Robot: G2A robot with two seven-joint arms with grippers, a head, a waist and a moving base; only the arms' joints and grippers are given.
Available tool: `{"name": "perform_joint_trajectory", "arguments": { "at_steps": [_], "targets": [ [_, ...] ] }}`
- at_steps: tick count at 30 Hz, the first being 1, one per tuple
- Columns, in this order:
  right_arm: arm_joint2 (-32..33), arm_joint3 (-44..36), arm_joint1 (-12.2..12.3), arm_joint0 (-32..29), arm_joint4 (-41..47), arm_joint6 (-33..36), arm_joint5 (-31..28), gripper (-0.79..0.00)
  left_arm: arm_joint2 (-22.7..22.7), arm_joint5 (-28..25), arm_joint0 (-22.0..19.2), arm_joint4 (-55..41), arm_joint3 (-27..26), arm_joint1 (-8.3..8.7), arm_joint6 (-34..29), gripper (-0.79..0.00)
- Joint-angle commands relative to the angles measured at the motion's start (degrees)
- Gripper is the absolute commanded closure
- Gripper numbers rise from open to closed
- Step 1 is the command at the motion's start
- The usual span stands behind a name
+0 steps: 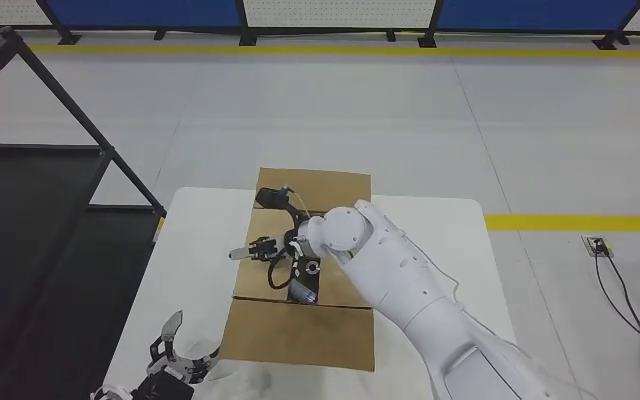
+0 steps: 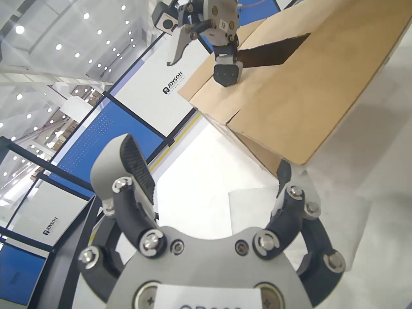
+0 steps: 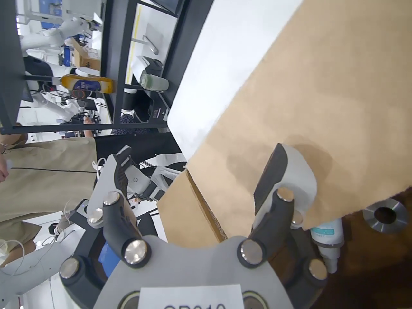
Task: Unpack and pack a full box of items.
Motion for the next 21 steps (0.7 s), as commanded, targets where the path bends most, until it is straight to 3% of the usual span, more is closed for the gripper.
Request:
{"name": "perform_joint_trajectory", "arguments": {
  "at_steps": [1,6,15,21],
  "targets": [
    [1.1,-1.5,0.8,-0.4,-0.7,-1.7,-0.8,-0.785,0.2,-0.1,0.2,-0.6,-0.7,0.07,0.4,-0.785],
    [4.8,-7.5,3.6,-3.1,-4.0,-6.9,1.3,-0.785,0.6,0.6,0.6,-2.8,-2.8,0.12,0.6,-0.785],
    [4.8,-7.5,3.6,-3.1,-4.0,-6.9,1.3,-0.785,1.3,3.6,0.5,-7.9,-6.7,-0.06,-1.5,-0.785],
    [10.7,-9.3,5.5,-5.5,-2.4,-18.4,1.2,-0.785,2.3,5.6,-0.8,-9.5,-8.6,-0.20,-4.1,-0.785]
  ]
}}
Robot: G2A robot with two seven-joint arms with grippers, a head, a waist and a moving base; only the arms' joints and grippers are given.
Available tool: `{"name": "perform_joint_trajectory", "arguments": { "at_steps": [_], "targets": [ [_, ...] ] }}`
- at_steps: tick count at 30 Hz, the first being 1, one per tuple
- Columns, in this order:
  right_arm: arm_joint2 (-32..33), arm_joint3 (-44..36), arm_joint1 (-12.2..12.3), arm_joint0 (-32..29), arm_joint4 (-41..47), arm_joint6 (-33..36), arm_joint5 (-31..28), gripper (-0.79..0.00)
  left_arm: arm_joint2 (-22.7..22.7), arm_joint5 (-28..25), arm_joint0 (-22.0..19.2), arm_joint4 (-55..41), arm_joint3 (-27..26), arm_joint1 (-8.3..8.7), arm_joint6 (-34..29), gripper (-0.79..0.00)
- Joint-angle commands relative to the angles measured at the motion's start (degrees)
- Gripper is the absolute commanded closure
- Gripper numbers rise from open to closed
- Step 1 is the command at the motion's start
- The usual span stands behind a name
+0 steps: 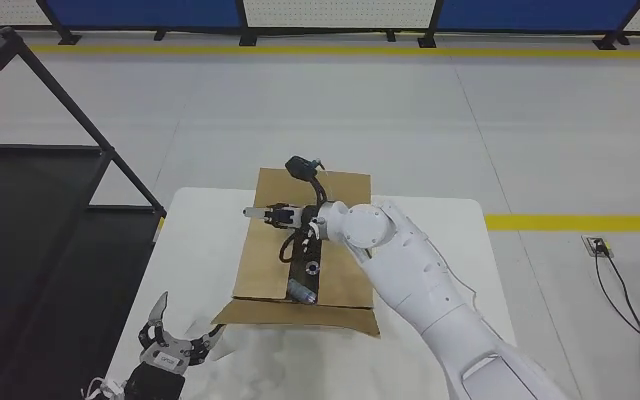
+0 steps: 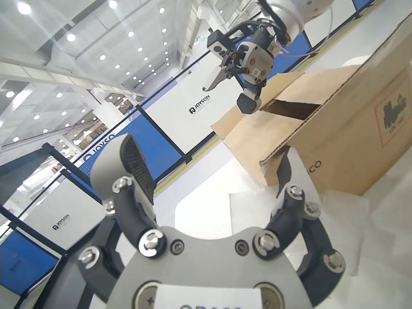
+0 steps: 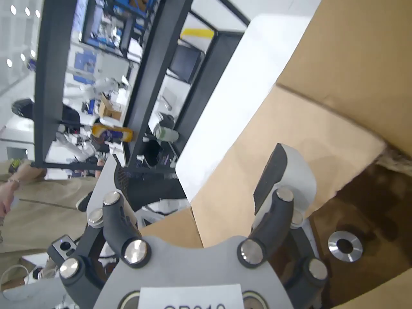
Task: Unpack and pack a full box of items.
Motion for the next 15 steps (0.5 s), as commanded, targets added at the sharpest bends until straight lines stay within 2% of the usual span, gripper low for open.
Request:
{"name": "perform_joint_trajectory", "arguments": {
  "at_steps": [1,5,7,15],
  "targets": [
    [3.2,-0.3,1.0,-0.8,1.1,-4.2,-0.9,-0.785,0.3,0.6,-0.4,-0.5,-0.5,-0.04,-0.8,-0.785],
    [9.6,-1.0,3.3,-2.5,2.3,-11.1,-0.8,-0.785,0.9,1.7,-1.5,-1.6,-1.4,-0.13,-2.8,-0.785],
    [11.4,-2.4,4.1,-3.6,0.6,-15.2,2.0,-0.785,1.2,2.5,-2.2,-1.9,-1.6,-0.19,-4.0,-0.785],
    [11.4,-3.1,4.1,-4.0,0.0,-15.6,2.7,-0.785,3.0,5.4,-4.6,-1.5,-1.5,-0.42,-8.5,-0.785]
  ]
}}
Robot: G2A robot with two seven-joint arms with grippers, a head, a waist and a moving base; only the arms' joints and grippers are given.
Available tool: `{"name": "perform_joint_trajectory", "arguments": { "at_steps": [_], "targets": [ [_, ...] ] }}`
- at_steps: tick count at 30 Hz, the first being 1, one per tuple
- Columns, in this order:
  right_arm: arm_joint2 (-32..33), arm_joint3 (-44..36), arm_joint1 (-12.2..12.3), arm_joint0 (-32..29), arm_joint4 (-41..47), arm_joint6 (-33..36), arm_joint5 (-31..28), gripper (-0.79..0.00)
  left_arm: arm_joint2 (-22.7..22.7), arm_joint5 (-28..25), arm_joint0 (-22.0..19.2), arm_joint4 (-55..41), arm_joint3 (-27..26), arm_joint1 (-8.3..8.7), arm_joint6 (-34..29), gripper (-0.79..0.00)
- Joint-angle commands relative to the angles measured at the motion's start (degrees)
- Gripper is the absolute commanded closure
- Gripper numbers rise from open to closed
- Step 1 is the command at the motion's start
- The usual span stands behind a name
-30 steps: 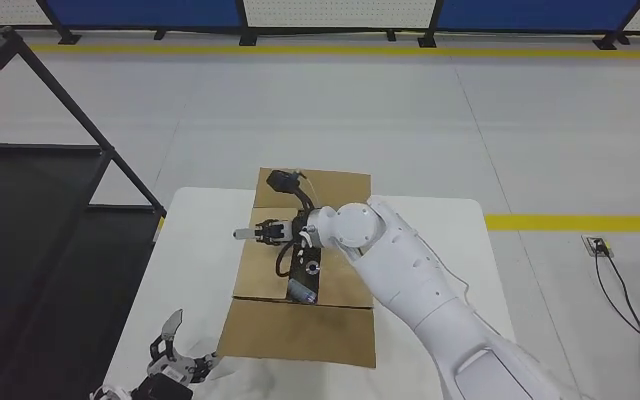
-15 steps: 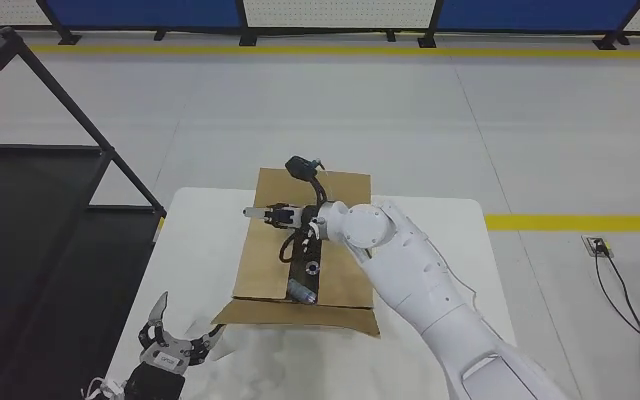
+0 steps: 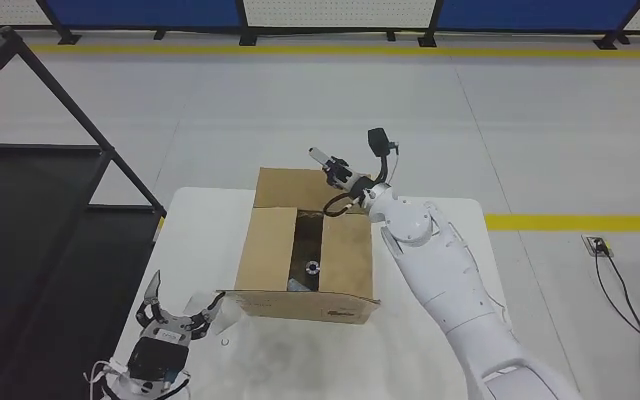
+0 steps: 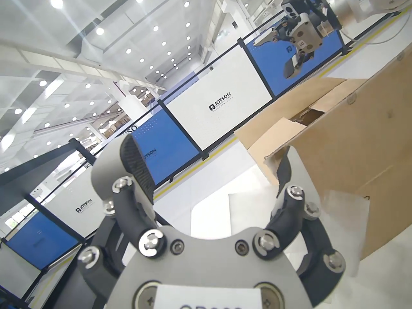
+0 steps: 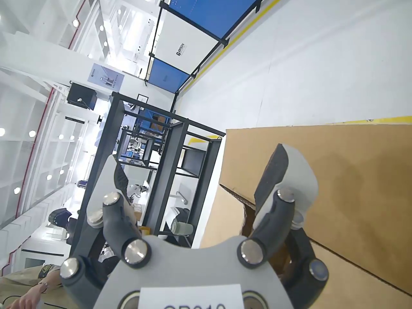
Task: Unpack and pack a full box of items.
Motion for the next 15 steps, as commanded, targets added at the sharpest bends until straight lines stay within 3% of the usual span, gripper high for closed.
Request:
{"name": "perform_joint_trajectory", "arguments": {
  "at_steps": [1,9,15],
  "targets": [
    [0.5,-0.4,0.1,-0.6,0.1,-1.0,0.9,-0.785,0.4,0.4,-0.6,0.5,0.0,-0.02,-0.9,-0.785],
    [9.0,5.1,2.8,1.7,5.0,0.8,5.9,-0.785,1.7,1.2,-2.4,1.9,0.0,-0.06,-3.6,-0.785],
    [10.5,11.7,3.5,5.4,5.0,1.3,11.2,-0.785,2.2,1.7,-3.5,2.5,0.5,-0.07,-5.3,-0.785]
  ]
}}
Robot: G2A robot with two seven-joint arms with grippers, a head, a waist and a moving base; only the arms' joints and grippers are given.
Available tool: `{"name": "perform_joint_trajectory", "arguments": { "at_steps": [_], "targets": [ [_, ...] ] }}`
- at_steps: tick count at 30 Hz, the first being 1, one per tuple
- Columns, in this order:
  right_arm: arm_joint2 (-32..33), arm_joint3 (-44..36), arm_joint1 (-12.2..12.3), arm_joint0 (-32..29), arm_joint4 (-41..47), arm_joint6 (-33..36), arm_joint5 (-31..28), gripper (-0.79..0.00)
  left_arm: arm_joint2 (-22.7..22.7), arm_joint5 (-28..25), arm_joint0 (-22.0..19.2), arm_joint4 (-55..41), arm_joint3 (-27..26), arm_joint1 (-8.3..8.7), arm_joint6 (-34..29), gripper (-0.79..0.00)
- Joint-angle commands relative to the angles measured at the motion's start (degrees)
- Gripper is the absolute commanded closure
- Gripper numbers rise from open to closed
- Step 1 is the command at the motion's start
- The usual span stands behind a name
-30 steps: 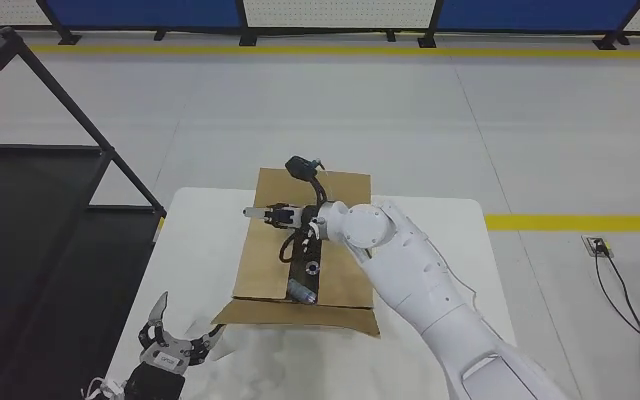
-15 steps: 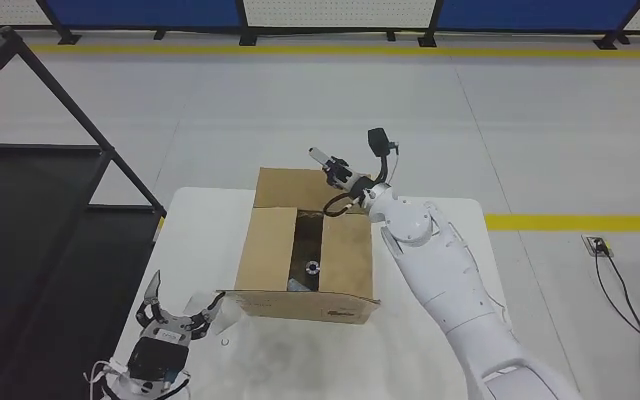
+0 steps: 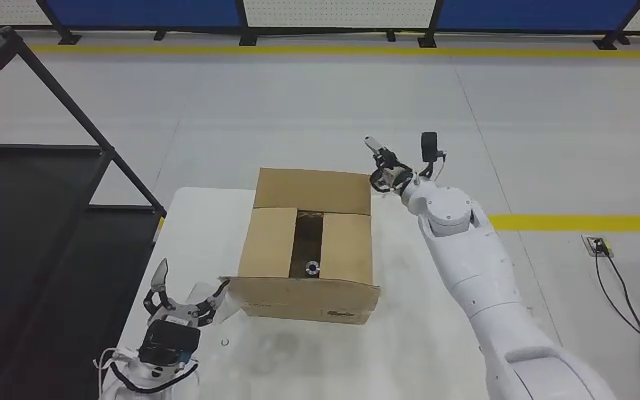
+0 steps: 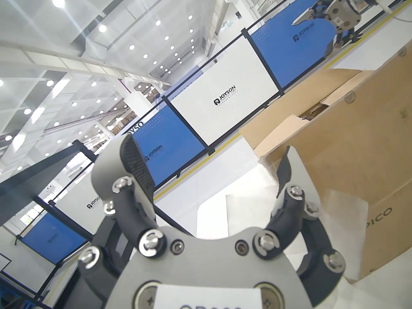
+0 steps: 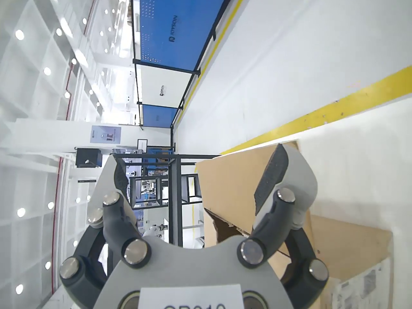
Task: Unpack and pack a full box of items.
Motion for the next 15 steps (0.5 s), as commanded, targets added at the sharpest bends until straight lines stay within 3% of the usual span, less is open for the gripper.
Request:
{"name": "perform_joint_trajectory", "arguments": {
  "at_steps": [1,8,15],
  "targets": [
    [-0.1,2.4,0.0,1.4,-0.5,-0.7,1.6,-0.785,0.2,0.2,-0.4,0.3,0.3,0.00,-0.6,-0.785],
    [-1.4,10.8,-0.5,5.3,-1.1,2.9,1.8,-0.785,1.1,0.5,-1.9,0.7,1.1,-0.05,-2.5,-0.785],
    [-3.5,14.7,-1.8,6.4,-2.5,1.6,-0.5,-0.785,1.5,0.9,-3.3,1.0,2.2,-0.09,-4.3,-0.785]
  ]
}}
